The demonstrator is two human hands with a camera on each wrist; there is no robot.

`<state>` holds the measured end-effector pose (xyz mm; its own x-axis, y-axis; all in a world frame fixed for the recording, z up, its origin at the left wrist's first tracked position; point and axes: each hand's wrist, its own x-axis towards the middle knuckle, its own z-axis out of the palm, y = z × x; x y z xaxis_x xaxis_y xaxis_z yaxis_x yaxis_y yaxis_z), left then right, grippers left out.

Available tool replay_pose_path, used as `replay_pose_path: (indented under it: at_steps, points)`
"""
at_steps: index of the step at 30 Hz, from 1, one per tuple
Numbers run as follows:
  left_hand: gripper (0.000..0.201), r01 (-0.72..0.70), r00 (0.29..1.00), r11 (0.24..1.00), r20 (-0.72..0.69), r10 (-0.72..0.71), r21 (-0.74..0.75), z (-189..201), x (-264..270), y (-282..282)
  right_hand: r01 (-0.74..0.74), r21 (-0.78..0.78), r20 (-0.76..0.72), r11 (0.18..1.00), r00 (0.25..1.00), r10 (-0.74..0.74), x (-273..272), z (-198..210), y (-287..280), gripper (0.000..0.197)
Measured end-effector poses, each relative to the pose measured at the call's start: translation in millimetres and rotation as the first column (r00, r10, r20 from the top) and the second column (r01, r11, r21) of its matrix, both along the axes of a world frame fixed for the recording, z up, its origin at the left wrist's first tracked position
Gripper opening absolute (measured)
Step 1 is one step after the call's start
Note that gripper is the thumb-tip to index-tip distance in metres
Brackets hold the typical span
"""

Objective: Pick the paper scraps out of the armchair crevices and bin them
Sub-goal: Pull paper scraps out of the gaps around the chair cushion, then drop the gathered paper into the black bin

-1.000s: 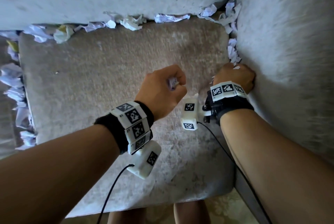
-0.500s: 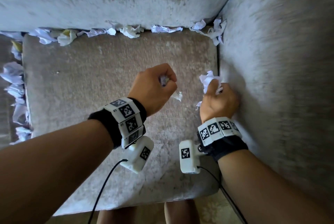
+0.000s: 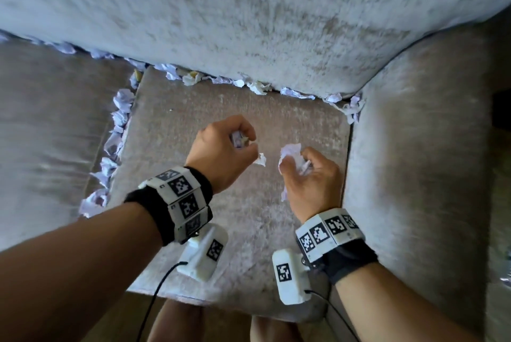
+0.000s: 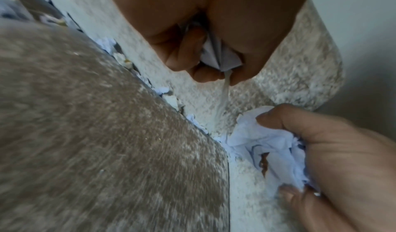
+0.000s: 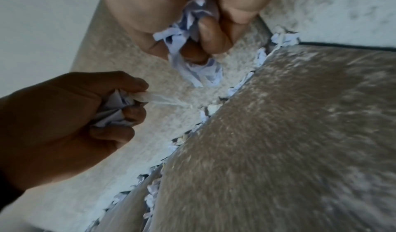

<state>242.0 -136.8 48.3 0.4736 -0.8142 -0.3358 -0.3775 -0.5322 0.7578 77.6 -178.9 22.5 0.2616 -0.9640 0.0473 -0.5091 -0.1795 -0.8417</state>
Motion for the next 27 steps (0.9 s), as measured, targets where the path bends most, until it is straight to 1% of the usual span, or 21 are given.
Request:
replay_pose_path:
  at_steps: [3, 4, 8, 10, 13, 16, 20, 24, 27]
  points:
    - [0.013, -0.069, 0.997, 0.998, 0.018, 0.069, 0.009, 12.9, 16.8, 31.1, -0.089, 0.056, 0.022, 0.994, 0.996, 0.088, 21.7, 11.2, 18.8, 0.025]
    - [0.012, -0.089, 0.996, 0.996, 0.025, 0.089, 0.014, 16.8, 23.8, 42.8, -0.11, 0.073, 0.019, 0.991, 0.994, 0.109, 30.4, 15.3, 26.4, 0.027]
    - [0.013, -0.184, 0.982, 0.983, 0.043, 0.184, -0.001, 26.7, 61.9, 92.7, -0.233, 0.03, 0.007, 0.972, 0.972, 0.233, 74.1, 30.2, 57.0, 0.052]
    - [0.013, -0.248, 0.968, 0.969, 0.042, 0.249, -0.014, 31.4, 82.9, 118.5, -0.309, -0.02, -0.015, 0.951, 0.951, 0.308, 100.9, 39.5, 73.8, 0.054]
    - [0.012, -0.329, 0.943, 0.943, 0.035, 0.33, -0.041, 48.9, 115.4, 160.1, -0.355, -0.081, -0.058, 0.932, 0.935, 0.351, 144.5, 57.6, 103.4, 0.055]
    - [0.011, -0.394, 0.916, 0.916, 0.045, 0.398, -0.076, 85.9, 157.3, 211.7, -0.414, -0.092, -0.051, 0.906, 0.91, 0.411, 195.7, 85.8, 142.5, 0.055]
    - [0.01, -0.45, 0.879, 0.887, 0.126, 0.461, -0.106, 146.5, 223.7, 292.9, -0.521, -0.128, -0.075, 0.844, 0.854, 0.515, 276.2, 140.8, 202.5, 0.052]
    - [0.009, -0.559, 0.8, 0.816, 0.162, 0.578, -0.149, 209.8, 286.0, 380.5, -0.64, -0.152, -0.061, 0.753, 0.767, 0.639, 361.5, 203.9, 270.5, 0.053]
    - [0.01, -0.609, 0.75, 0.774, 0.192, 0.633, -0.174, 249.1, 325.0, 445.2, -0.724, -0.224, -0.092, 0.652, 0.682, 0.725, 421.0, 252.5, 327.2, 0.053]
